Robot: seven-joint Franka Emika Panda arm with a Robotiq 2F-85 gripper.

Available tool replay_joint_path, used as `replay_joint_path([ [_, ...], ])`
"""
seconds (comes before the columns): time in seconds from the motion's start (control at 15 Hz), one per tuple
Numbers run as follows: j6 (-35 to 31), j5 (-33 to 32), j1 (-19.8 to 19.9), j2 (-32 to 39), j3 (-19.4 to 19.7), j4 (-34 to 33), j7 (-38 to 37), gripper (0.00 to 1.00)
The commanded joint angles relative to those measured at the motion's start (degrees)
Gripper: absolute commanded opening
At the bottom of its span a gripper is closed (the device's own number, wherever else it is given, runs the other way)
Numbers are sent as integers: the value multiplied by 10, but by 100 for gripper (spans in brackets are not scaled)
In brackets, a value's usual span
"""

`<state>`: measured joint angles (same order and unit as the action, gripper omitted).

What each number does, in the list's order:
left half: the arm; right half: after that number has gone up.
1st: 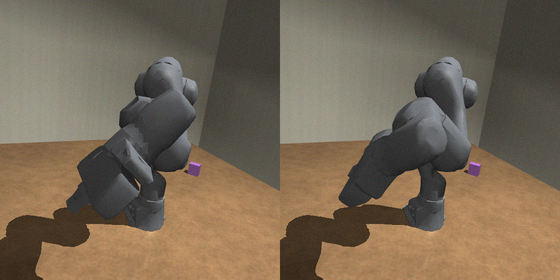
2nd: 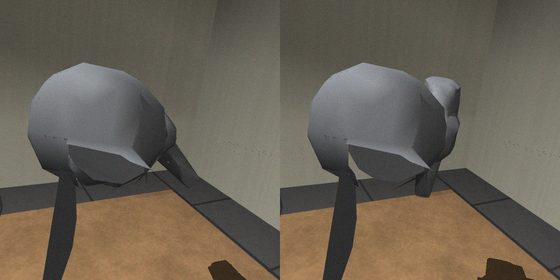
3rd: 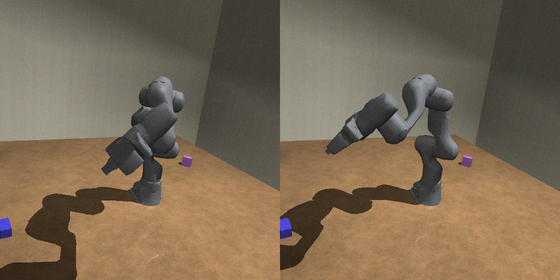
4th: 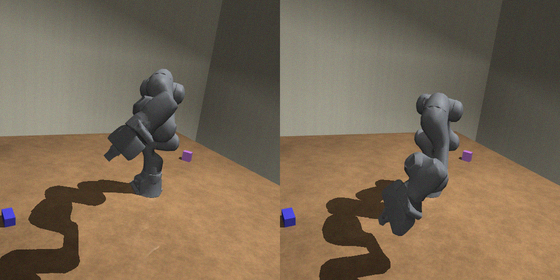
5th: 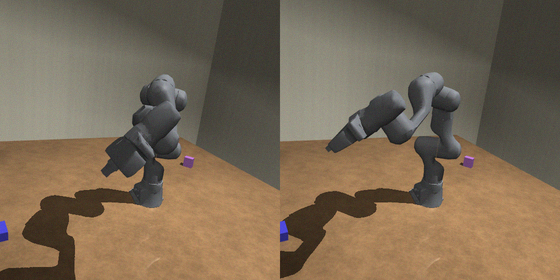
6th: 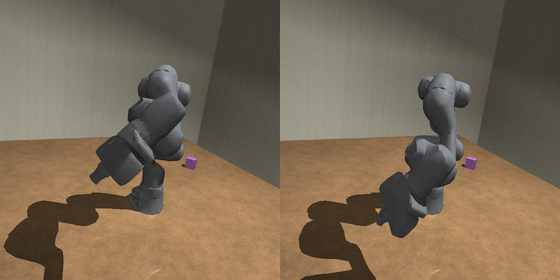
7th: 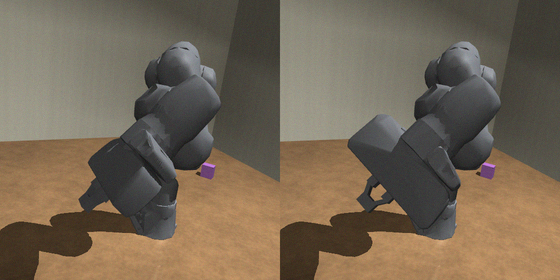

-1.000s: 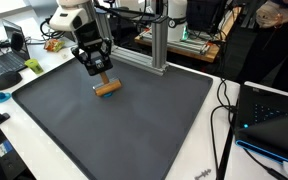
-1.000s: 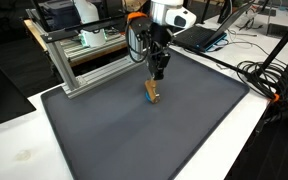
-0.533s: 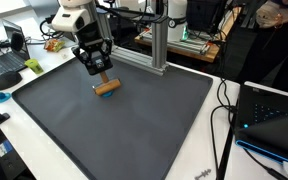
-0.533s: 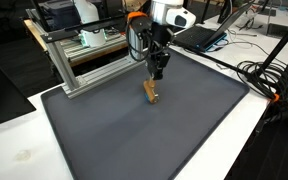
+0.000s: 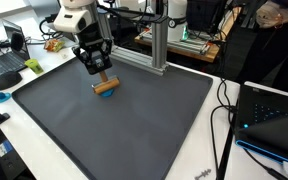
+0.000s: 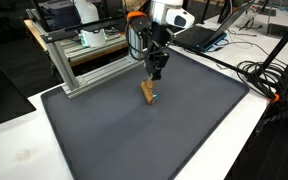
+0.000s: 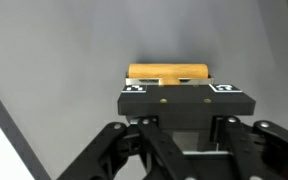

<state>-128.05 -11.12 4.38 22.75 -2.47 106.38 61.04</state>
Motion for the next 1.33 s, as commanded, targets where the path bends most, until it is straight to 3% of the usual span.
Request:
replay_joint_path([
  [0.0, -17, -29, -7, 6, 10, 29, -9, 23],
  [1.27, -23, -5, -21, -1, -19, 41, 18, 23],
])
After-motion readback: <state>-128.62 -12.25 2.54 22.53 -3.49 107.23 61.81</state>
